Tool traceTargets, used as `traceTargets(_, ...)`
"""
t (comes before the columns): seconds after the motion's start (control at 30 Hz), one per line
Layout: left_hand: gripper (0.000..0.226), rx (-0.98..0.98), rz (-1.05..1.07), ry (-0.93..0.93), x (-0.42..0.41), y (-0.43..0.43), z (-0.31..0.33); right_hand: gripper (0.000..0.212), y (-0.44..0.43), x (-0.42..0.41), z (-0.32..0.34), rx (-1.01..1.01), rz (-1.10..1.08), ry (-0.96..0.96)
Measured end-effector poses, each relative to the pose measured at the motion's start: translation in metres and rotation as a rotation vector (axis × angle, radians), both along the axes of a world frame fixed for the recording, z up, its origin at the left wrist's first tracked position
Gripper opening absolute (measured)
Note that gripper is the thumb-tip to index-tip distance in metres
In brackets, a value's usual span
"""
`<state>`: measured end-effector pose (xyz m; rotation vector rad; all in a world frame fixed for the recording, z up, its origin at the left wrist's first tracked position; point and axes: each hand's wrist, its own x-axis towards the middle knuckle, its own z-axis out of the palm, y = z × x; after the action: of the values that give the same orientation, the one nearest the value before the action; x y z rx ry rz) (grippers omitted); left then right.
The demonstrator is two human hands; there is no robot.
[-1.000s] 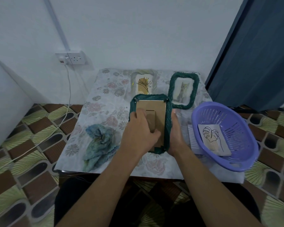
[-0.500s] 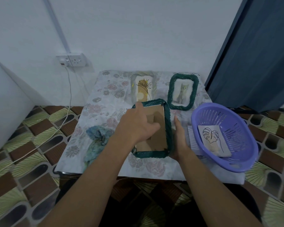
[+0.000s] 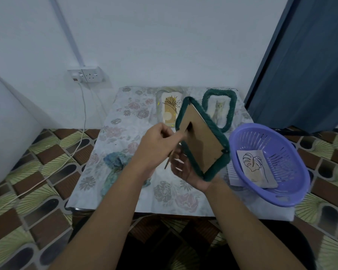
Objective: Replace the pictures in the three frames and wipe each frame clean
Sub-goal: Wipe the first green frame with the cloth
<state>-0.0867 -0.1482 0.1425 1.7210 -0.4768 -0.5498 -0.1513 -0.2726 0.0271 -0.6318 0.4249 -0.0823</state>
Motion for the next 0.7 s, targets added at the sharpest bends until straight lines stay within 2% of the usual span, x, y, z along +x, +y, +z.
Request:
traceTargets(0.1, 0.016, -0.127, 0.003, 0.127, 0.002, 0.006, -0.005, 0.035, -0.007, -0.007, 0.013, 0.069, -0.022, -0.074)
traceTargets(0.13, 0.014, -0.139, -0.001, 0.154, 0.004, 0.008, -0.007, 0.032, -0.009, -0.009, 0.018, 0.079, -0.015, -0.103)
traceTargets(0.2, 0.013, -0.152, -0.011, 0.183, 0.005, 0.012, -0.01, 0.044, -0.012, -0.012, 0.026, 0.081, -0.004, -0.12)
traceTargets(0.33, 0.012, -0.174, -0.008, 0.195, 0.011, 0.02, -0.019, 0.029, -0.016, -0.013, 0.039, 0.072, -0.029, -0.04)
traceTargets(0.53, 0.016, -0.132, 0.045, 0.019, 0.027, 0.034, -0.039, 0.035, -0.019, -0.009, 0.044, -0.215, -0.019, -0.044)
traceTargets(0.63, 0.012, -0.041, 0.125, -0.121, 0.036, 0.038, -0.049, 0.037, -0.02, -0.006, 0.046, -0.274, 0.008, -0.063)
traceTargets(0.7, 0.019, 0.016, 0.172, -0.028, 0.037, 0.039, -0.053, 0.03, -0.017, -0.002, 0.046, -0.33, 0.016, -0.066)
